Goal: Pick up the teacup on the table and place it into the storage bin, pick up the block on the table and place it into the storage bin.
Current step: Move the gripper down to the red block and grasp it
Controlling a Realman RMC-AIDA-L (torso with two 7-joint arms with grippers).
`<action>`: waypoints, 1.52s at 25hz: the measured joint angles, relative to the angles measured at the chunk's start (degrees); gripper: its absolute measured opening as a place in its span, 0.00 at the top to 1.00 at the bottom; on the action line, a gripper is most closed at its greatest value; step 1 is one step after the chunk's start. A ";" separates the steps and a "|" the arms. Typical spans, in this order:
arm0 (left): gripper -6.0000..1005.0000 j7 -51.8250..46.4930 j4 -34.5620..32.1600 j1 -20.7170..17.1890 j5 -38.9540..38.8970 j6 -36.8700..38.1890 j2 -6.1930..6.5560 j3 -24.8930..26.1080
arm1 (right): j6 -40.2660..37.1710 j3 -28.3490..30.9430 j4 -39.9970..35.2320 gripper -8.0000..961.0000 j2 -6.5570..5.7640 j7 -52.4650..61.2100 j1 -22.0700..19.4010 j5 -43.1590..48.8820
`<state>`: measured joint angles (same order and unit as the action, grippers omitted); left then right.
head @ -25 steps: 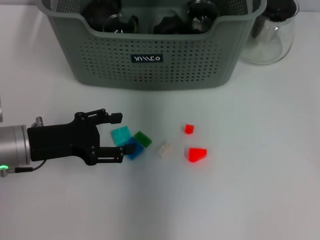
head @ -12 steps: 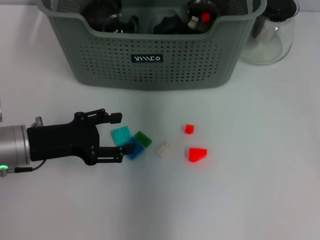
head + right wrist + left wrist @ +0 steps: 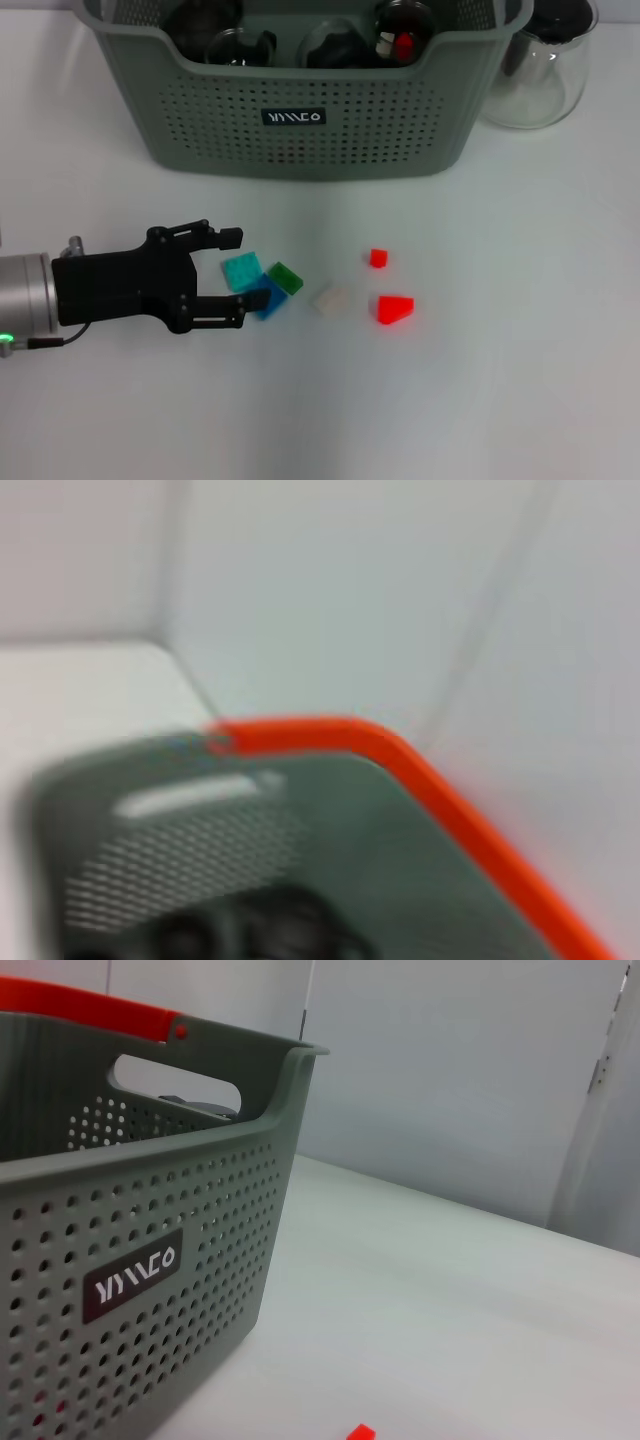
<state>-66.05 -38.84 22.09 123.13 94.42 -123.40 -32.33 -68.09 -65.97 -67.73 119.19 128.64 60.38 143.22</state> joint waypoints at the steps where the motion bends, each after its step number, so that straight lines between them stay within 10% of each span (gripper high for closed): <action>1: 0.15 0.00 0.00 -0.02 0.00 0.00 -0.01 -0.01 | -2.82 0.91 -1.51 0.28 -0.26 -0.99 -0.76 -2.82; 12: 0.15 0.05 0.00 -0.12 0.07 0.14 0.00 -0.01 | -33.46 8.30 -7.35 0.28 -4.81 -10.42 -8.72 -24.82; 18: 0.15 0.05 0.00 -0.09 0.10 0.15 0.00 -0.01 | -41.69 4.03 -6.53 0.28 -3.16 -14.31 -10.33 -14.67; 24: 0.15 0.05 0.00 -0.13 0.10 -0.13 0.00 -0.01 | -38.44 -1.98 -1.52 0.29 0.87 -14.78 -9.83 -0.28; 38: 0.15 0.05 0.43 0.20 0.09 -0.41 0.00 -0.01 | -13.52 -20.27 17.44 0.29 1.64 -10.86 -5.94 -1.53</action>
<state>-66.00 -38.41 22.28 123.22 94.00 -123.40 -32.34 -81.62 -86.24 -50.29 120.83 117.78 54.44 141.69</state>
